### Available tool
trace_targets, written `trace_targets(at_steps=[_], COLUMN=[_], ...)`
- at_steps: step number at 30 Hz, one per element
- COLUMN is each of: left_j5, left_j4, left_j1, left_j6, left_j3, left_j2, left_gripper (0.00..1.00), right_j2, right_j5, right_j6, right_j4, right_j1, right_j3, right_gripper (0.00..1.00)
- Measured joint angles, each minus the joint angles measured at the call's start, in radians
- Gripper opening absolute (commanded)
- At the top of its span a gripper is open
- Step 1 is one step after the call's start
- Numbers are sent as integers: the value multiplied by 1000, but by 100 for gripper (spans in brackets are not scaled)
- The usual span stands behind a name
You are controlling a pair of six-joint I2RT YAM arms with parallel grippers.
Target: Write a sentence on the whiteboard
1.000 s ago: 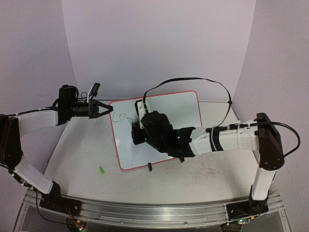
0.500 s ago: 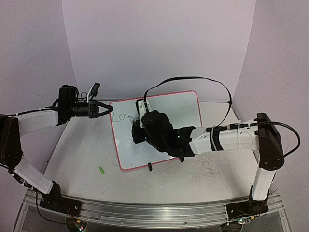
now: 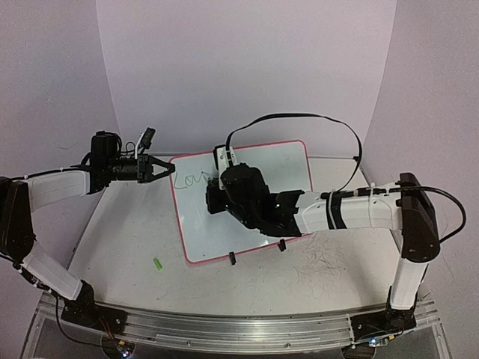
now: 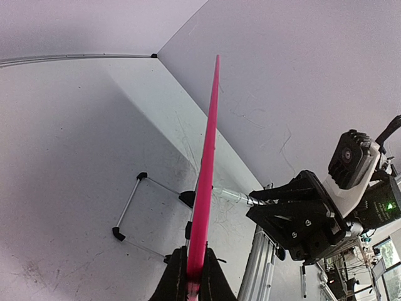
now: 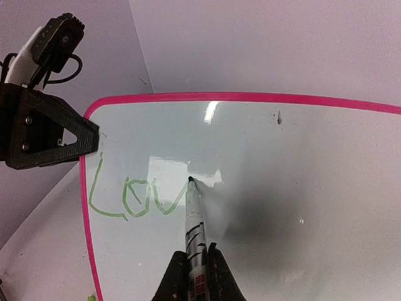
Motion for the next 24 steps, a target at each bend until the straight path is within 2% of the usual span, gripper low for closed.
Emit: trace_targets(at_steps=[10,24], left_j5=[3,3], left_j4=[0,0], left_j1=[-3,-3], left_j6=[0,1], left_j3=[0,-5], left_j2=[-9,-11], left_gripper=[6,6], right_j2=[-35,-36], right_j5=[-10,-3], right_j6=[-27,-27], right_j4=[30,34], right_j1=[31,26], right_j3=[-74,-77], right_gripper=[0,0])
